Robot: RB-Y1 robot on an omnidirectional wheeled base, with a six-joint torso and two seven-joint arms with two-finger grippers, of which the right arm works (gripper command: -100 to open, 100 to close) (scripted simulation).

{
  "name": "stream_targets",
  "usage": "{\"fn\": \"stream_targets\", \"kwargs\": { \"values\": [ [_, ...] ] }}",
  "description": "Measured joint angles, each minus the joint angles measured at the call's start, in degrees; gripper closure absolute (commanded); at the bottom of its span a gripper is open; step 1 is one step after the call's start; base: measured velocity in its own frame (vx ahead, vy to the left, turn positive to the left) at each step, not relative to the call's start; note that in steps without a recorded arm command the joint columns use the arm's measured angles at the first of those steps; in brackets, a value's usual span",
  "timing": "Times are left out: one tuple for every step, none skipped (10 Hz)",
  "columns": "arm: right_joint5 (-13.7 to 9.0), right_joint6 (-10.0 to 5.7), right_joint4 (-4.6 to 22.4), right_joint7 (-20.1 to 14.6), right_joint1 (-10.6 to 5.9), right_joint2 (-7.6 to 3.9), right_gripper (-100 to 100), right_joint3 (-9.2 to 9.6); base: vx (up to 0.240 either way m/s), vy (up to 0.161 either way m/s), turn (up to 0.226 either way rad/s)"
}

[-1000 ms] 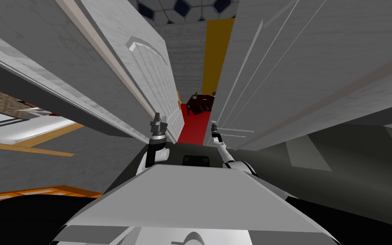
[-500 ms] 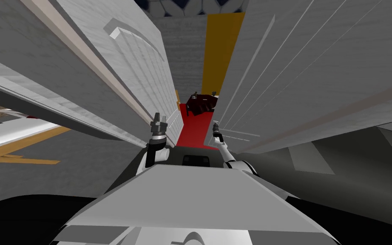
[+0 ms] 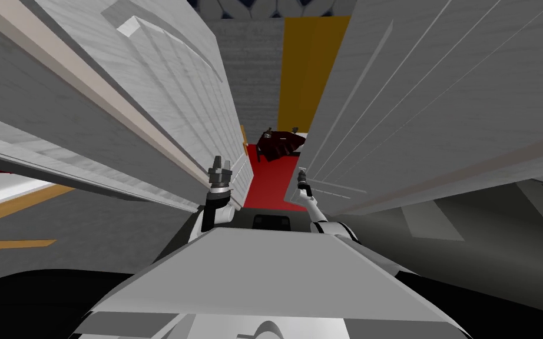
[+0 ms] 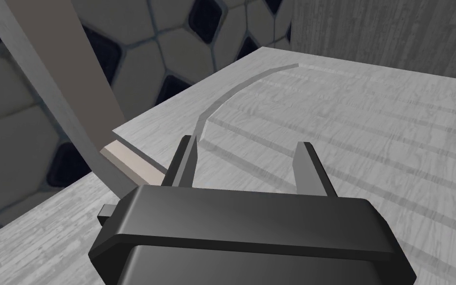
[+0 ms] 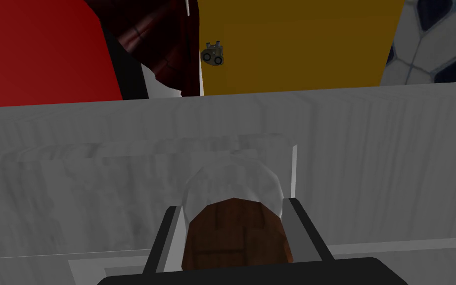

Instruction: Push the door open

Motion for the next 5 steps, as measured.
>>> {"fn": "stream_targets", "kwargs": {
  "values": [
    [-0.1,-0.45,0.7,0.0,-0.1,-0.14,100,-0.66,0.208,0.079,-0.072],
    [-0.2,-1.02,1.8,-0.1,-0.59,-0.46,100,-1.26,0.131,0.049,-0.02],
    [-0.3,-0.78,0.7,0.2,-0.08,-0.59,100,-1.89,0.147,0.086,-0.056],
    [-0.5,-0.51,1.0,0.5,-0.42,-0.87,100,-2.66,0.175,0.091,-0.089],
    [-0.6,-0.99,2.1,0.0,-0.69,-1.47,100,-2.94,0.156,0.076,-0.074]
  ]
}}
